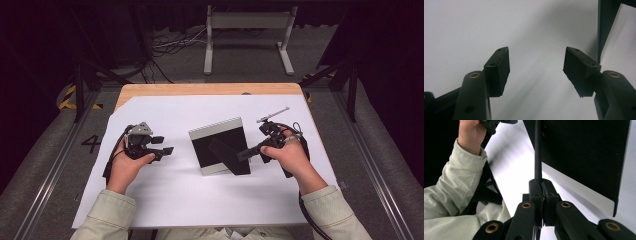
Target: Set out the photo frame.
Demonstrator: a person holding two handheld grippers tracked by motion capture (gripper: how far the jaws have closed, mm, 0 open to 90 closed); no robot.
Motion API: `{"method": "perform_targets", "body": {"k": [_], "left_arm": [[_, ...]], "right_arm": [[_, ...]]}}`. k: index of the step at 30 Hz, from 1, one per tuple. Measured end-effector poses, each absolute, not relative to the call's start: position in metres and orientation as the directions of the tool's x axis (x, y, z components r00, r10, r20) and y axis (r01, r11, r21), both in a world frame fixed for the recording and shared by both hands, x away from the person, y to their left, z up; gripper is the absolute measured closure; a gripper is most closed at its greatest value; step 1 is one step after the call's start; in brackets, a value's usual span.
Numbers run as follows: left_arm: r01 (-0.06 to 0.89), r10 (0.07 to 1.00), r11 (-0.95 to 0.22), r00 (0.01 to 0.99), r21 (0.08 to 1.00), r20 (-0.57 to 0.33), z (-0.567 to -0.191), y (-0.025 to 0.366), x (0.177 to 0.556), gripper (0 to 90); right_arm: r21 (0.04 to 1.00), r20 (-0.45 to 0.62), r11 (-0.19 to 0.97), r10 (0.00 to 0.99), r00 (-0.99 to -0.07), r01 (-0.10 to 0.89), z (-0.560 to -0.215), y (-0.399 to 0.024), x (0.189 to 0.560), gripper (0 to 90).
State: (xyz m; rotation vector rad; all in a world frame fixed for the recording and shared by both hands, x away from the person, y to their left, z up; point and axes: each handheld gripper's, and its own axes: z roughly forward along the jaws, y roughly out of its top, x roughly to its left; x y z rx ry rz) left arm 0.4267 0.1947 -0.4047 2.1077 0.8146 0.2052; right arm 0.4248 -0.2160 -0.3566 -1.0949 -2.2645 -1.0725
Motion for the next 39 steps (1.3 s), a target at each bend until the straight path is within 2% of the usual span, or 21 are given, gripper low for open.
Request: {"method": "perform_targets", "body": {"k": [5,15,22,31,39], "left_arm": [[0.469,0.618,-0.439,0.777,0.766,-0.12,-0.405,0.195,0.428,38.8],[0.477,0.618,-0.432,0.775,0.765,-0.135,-0.405,0.195,0.427,38.7],[0.473,0.616,-0.432,0.776,0.768,-0.132,-0.404,0.195,0.427,38.7],[0.474,0.616,-0.435,0.777,0.765,-0.131,-0.405,0.194,0.427,38.6],[0.475,0.615,-0.437,0.778,0.764,-0.132,-0.405,0.194,0.427,38.5]], "right_arm": [[0.521,0.609,0.379,0.463,-0.644,0.765,-0.354,-0.215,0.424,88.2],[0.69,0.459,0.341,0.474,-0.751,0.638,-0.353,-0.212,0.418,88.2],[0.76,0.371,0.339,0.474,-0.798,0.554,-0.359,-0.21,0.416,88.2],[0.788,0.3,0.362,0.481,-0.824,0.498,-0.372,-0.208,0.412,88.2],[0.786,0.29,0.373,0.482,-0.827,0.493,-0.38,-0.21,0.409,88.0]]}}
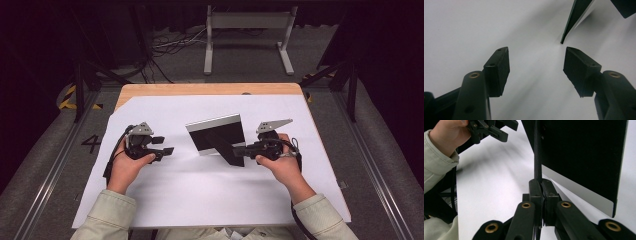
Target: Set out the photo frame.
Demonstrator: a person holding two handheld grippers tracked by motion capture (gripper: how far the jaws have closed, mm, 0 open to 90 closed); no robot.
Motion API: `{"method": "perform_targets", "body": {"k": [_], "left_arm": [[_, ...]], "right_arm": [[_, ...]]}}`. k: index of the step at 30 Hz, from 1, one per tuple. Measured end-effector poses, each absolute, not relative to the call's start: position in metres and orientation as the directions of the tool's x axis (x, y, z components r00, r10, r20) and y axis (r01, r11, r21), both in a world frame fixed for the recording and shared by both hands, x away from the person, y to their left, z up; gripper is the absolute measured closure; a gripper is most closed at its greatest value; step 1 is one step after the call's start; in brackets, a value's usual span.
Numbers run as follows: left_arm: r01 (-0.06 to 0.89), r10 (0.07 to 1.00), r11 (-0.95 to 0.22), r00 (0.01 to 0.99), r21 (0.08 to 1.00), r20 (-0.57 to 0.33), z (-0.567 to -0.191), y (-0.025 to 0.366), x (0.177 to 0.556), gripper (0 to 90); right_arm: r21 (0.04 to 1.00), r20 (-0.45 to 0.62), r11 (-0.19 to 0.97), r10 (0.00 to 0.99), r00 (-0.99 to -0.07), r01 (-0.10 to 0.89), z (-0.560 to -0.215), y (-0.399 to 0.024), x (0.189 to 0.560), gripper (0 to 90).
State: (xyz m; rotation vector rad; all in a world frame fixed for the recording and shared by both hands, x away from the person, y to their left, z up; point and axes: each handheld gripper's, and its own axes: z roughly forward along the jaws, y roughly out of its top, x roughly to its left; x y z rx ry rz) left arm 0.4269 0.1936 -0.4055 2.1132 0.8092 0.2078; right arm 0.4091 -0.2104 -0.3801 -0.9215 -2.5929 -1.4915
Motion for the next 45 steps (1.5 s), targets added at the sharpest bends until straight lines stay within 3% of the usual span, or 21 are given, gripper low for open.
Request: {"method": "perform_targets", "body": {"k": [23,31,45], "left_arm": [[0.442,0.593,-0.434,0.796,0.785,-0.12,-0.404,0.19,0.426,39.2],[0.452,0.597,-0.383,0.787,0.805,-0.158,-0.403,0.194,0.428,41.5],[0.451,0.57,-0.39,0.803,0.802,-0.174,-0.404,0.186,0.425,43.7]], "right_arm": [[0.746,0.228,0.475,0.475,-0.85,0.466,-0.395,-0.215,0.394,88.0],[0.727,0.222,0.499,0.481,-0.848,0.473,-0.398,-0.217,0.391,87.9],[0.701,0.162,0.563,0.472,-0.866,0.438,-0.404,-0.215,0.385,87.6]]}}
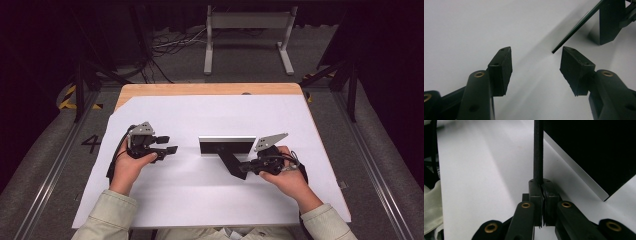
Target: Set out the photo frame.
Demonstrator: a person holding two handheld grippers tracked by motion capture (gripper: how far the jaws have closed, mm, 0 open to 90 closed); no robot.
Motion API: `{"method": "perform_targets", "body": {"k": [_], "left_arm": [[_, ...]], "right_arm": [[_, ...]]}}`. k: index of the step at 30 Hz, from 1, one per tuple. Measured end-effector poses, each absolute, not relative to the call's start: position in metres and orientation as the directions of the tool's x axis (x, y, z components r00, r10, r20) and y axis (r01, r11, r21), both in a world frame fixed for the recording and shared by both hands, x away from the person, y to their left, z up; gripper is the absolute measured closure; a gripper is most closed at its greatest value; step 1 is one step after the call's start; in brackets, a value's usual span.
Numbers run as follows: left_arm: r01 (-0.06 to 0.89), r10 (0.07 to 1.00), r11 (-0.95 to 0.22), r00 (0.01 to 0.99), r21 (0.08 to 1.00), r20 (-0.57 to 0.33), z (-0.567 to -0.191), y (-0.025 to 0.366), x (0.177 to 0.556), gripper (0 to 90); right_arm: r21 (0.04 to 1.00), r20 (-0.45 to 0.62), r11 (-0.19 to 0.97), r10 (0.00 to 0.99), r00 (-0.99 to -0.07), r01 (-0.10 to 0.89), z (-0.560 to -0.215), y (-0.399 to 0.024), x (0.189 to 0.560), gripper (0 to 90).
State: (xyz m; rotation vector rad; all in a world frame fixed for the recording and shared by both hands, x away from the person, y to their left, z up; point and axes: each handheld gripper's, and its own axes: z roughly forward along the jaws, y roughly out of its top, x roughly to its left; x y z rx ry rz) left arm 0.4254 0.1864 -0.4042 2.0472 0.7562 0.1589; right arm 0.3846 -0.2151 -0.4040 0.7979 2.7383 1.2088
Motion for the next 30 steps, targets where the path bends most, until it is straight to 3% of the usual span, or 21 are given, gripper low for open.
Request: {"method": "perform_targets", "body": {"k": [17,30], "left_arm": [[0.444,0.558,-0.396,0.811,0.804,-0.174,-0.406,0.182,0.426,44.8],[0.395,0.569,-0.412,0.815,0.821,-0.106,-0.401,0.174,0.424,49.8]], "right_arm": [[0.702,0.097,0.589,0.477,-0.873,0.4,-0.406,-0.213,0.376,86.7],[0.734,0.093,0.554,0.491,-0.866,0.393,-0.388,-0.228,0.372,84.3]]}}
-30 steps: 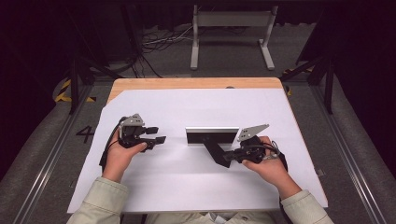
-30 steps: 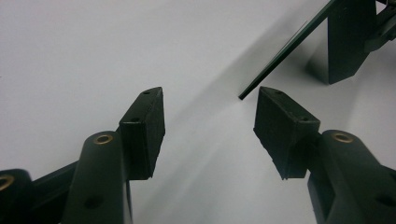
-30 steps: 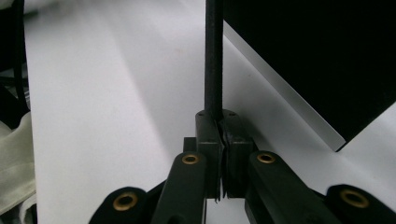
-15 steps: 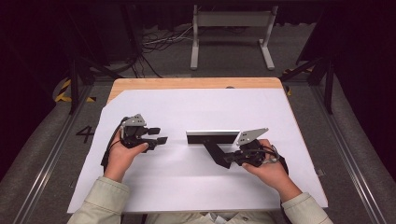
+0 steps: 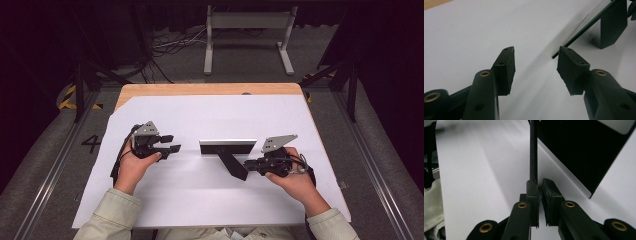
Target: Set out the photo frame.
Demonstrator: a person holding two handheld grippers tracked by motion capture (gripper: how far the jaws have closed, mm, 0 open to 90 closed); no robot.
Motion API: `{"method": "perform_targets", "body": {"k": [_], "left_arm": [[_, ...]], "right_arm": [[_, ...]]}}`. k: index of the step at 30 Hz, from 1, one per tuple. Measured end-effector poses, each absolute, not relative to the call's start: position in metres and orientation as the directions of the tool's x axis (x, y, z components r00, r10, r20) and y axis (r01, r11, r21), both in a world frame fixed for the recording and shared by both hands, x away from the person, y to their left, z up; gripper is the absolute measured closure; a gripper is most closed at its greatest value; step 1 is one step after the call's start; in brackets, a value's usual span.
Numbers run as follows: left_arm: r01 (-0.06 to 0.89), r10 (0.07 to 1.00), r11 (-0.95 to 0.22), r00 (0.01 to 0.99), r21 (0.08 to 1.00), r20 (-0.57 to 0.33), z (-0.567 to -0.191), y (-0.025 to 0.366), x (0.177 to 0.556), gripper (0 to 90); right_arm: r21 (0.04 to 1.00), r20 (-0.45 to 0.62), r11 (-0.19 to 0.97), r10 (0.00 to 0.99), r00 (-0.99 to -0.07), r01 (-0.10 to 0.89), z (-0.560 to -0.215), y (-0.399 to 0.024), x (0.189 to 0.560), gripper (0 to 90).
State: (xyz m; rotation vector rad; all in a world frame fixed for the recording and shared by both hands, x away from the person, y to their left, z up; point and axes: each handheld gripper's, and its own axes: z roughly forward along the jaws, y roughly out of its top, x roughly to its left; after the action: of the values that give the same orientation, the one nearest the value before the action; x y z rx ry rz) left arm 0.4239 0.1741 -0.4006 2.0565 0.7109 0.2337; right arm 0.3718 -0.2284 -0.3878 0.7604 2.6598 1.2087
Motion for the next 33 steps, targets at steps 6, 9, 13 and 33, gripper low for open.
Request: {"method": "perform_targets", "body": {"k": [6,9,13,33], "left_arm": [[0.372,0.572,-0.414,0.817,0.831,-0.081,-0.397,0.172,0.422,55.5],[0.365,0.576,-0.41,0.814,0.836,-0.074,-0.396,0.171,0.421,60.1],[0.349,0.575,-0.41,0.816,0.843,-0.058,-0.394,0.169,0.419,66.0],[0.32,0.575,-0.38,0.817,0.868,-0.05,-0.396,0.148,0.424,90.0]], "right_arm": [[0.731,0.077,0.567,0.484,-0.872,0.38,-0.381,-0.234,0.37,87.3],[0.728,0.06,0.577,0.483,-0.873,0.369,-0.376,-0.238,0.369,89.8],[0.732,0.047,0.575,0.493,-0.869,0.365,-0.371,-0.245,0.368,90.0],[0.751,0.033,0.537,0.55,-0.834,0.384,-0.357,-0.274,0.363,90.0]]}}
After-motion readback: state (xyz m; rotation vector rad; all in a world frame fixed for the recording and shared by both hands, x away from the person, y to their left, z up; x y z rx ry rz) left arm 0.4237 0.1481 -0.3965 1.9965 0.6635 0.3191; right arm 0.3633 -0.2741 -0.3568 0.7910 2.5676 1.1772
